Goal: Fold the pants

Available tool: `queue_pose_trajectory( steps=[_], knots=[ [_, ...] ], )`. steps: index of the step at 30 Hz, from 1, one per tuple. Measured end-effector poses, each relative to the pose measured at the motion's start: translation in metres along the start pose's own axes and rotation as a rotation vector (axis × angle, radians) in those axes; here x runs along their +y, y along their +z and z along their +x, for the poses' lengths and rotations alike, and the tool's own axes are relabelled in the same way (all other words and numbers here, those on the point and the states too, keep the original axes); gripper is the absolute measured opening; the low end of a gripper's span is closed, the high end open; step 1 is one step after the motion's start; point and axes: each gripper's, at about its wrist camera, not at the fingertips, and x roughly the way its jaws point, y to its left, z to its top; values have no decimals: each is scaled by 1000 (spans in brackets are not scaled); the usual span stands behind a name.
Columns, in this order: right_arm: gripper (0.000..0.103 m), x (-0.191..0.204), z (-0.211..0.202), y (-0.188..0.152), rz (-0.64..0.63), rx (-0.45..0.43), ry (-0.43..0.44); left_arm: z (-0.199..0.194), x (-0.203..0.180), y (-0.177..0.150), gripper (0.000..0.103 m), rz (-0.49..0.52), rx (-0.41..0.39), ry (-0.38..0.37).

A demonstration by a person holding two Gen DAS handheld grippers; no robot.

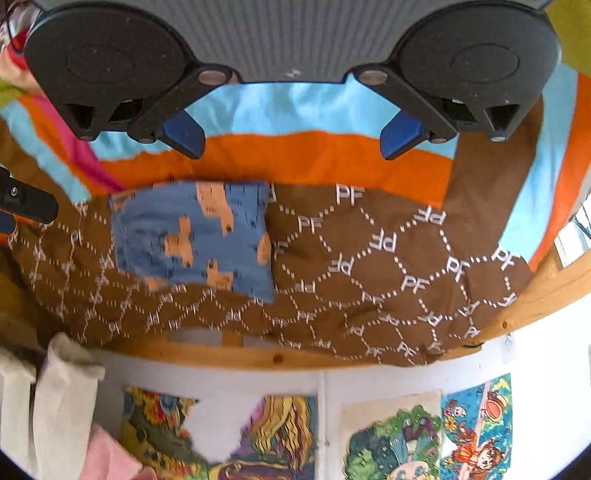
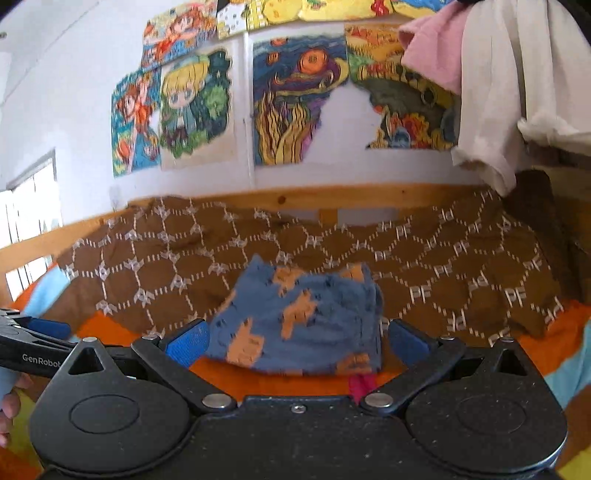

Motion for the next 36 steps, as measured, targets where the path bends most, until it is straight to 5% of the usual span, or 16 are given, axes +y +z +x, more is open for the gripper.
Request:
queue_pose_trajectory(
  steps=[23, 36],
  knots=[
    [102, -11, 9, -36, 30, 102, -68, 15, 1, -12, 103, -14, 36, 25],
    [102, -8, 16, -38, 21, 131, -55, 18, 5, -16, 103, -50, 53, -25]
  ],
)
